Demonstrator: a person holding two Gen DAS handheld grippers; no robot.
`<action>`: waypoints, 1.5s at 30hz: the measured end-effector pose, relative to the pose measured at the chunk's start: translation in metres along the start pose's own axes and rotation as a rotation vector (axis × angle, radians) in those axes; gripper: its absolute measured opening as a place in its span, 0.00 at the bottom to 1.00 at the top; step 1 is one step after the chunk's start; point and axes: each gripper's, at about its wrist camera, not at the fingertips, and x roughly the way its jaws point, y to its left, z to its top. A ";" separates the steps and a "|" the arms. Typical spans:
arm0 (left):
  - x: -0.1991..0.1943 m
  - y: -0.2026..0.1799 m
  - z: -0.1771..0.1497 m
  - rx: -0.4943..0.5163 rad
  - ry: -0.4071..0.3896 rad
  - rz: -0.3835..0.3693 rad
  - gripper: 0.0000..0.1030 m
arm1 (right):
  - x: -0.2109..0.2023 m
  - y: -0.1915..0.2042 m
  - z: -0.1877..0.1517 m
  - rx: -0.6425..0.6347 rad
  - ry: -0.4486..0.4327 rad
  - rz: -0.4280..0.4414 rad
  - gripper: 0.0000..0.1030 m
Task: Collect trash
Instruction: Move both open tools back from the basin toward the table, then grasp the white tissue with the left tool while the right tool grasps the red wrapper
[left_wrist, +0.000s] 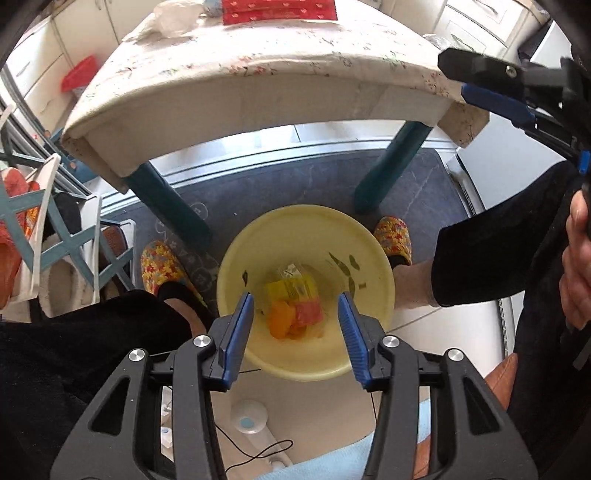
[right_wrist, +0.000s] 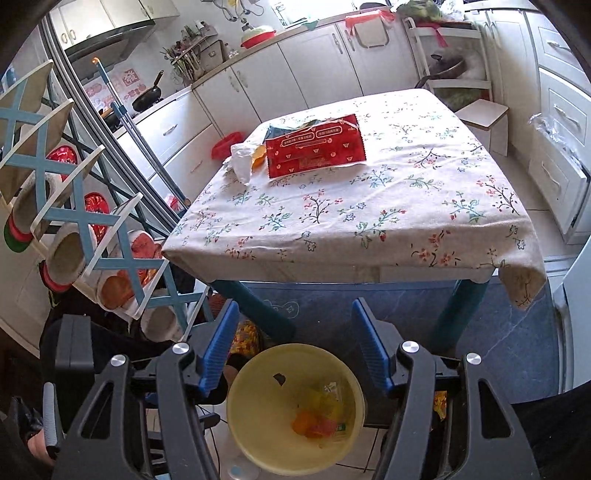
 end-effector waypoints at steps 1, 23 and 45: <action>-0.002 0.000 0.001 -0.001 -0.015 0.008 0.46 | 0.000 0.001 0.000 -0.008 -0.002 -0.004 0.60; -0.069 0.050 0.044 -0.206 -0.390 0.150 0.74 | 0.014 0.039 0.019 -0.235 0.013 -0.017 0.65; -0.065 0.126 0.143 -0.402 -0.451 0.072 0.78 | 0.056 0.024 0.124 -0.368 -0.068 -0.091 0.69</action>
